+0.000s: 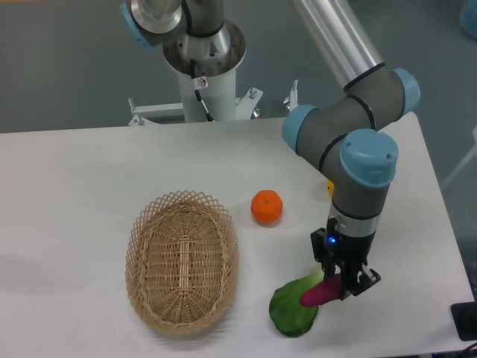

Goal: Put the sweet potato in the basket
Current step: 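Lift the purple sweet potato from beside the bok choy with the gripper, then carry the sweet potato over the wicker basket and lower it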

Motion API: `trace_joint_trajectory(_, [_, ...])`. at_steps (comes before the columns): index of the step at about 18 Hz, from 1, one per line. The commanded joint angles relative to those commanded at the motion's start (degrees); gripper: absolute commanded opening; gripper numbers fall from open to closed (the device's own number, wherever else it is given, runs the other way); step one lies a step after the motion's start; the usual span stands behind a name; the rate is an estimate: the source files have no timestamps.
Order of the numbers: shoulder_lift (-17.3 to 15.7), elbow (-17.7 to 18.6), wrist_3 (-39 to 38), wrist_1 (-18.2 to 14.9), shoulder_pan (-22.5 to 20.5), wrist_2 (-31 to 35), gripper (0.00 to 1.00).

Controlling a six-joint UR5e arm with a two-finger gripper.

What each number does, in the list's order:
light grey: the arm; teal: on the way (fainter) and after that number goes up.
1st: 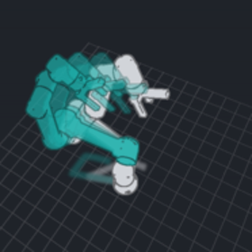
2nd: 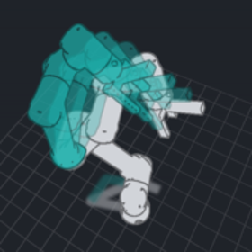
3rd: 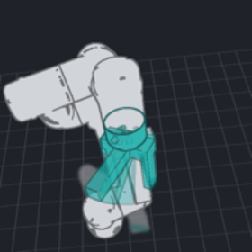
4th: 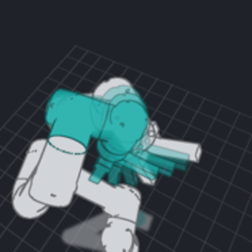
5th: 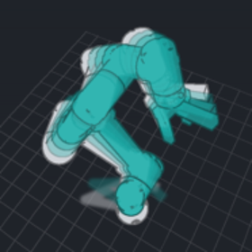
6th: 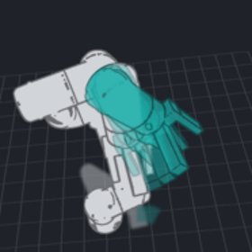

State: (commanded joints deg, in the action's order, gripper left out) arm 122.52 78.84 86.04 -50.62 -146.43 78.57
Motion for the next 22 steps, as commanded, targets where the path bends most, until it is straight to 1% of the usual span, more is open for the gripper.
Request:
trace_joint_trajectory(4, [-0.2, -0.1, -0.5, 0.3, 0.3, 0.0, 0.18])
trace_joint_trajectory(9, [-3.0, 2.3, -1.7, 0.3, 0.6, 0.0, 0.18])
trace_joint_trajectory(11, [-3.6, 2.9, -4.5, 0.3, 0.8, 0.1, 0.18])
trace_joint_trajectory(13, [-3.8, 3.3, -8.6, 0.3, 2.5, 0.6, 0.18])
trace_joint_trajectory(15, [-3.1, 2.9, -13.0, 0.7, 4.4, 3.3, 0.18])
trace_joint_trajectory(17, [-2.8, 3.3, -17.8, 1.8, 6.9, 5.6, 0.18])
trace_joint_trajectory(20, [-4.0, 6.4, -23.9, 3.6, 10.6, 7.5, 0.18])
trace_joint_trajectory(22, [-6.6, 9.6, -24.5, 3.7, 12.7, 9.8, 0.18])
